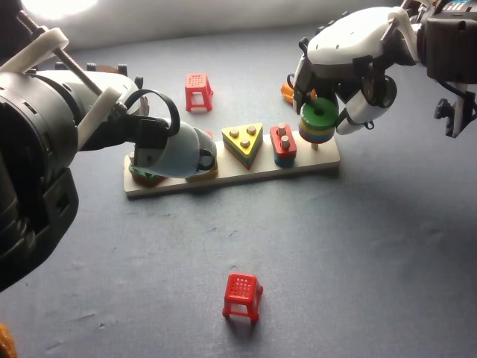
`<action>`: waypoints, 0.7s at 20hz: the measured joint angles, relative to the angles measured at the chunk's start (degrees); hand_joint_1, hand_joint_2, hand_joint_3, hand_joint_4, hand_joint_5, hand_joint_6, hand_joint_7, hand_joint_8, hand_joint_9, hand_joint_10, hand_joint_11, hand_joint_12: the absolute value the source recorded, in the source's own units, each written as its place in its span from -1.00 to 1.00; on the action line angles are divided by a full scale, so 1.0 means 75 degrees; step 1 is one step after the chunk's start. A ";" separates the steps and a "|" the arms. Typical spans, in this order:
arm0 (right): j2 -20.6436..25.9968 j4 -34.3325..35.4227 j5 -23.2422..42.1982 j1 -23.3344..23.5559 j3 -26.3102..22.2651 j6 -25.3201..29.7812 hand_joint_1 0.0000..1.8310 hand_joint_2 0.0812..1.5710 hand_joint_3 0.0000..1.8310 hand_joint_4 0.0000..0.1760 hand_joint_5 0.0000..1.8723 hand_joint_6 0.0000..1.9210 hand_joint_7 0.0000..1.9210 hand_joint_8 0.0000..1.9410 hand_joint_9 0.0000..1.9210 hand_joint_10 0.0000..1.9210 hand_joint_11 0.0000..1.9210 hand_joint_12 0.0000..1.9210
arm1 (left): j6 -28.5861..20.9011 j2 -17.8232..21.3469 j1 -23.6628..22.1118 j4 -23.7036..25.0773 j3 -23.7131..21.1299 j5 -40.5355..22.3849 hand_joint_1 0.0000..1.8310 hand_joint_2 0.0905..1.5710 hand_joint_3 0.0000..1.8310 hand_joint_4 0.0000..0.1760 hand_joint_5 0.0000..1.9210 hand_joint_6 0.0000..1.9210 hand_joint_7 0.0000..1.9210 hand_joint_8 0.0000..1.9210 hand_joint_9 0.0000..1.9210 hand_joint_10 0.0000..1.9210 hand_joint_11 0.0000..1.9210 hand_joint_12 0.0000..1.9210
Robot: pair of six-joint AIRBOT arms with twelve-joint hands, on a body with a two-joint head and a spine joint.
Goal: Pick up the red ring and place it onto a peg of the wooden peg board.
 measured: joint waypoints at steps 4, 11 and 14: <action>-0.0015 -0.0146 0.0131 -0.0087 0.0041 0.0000 0.51 0.35 -1.00 -1.00 0.04 0.06 0.10 -0.23 0.01 0.15 -0.11 0.24 | 0.0000 0.0000 0.0000 -0.0003 0.0000 0.0003 -1.00 0.55 -1.00 -1.00 -0.86 -1.00 -0.85 -1.00 -0.86 -1.00 -1.00 -0.61; -0.0079 -0.0184 0.0259 -0.0297 0.0108 -0.0012 0.50 0.36 -1.00 -1.00 0.04 0.07 0.09 -0.23 0.00 0.15 -0.09 0.23 | 0.0020 0.0000 0.0000 -0.0003 0.0000 0.0000 -1.00 0.55 -1.00 -1.00 -0.88 -1.00 -0.86 -1.00 -0.86 -1.00 -1.00 -0.64; -0.0134 -0.0216 0.0318 -0.0332 0.0169 -0.0082 0.49 0.41 -0.99 -1.00 -0.02 0.19 -0.01 -0.05 -0.14 0.30 -0.24 0.26 | 0.0020 0.0000 0.0000 -0.0003 0.0000 0.0003 -1.00 0.56 -1.00 -1.00 -0.89 -1.00 -0.86 -1.00 -0.86 -1.00 -1.00 -0.63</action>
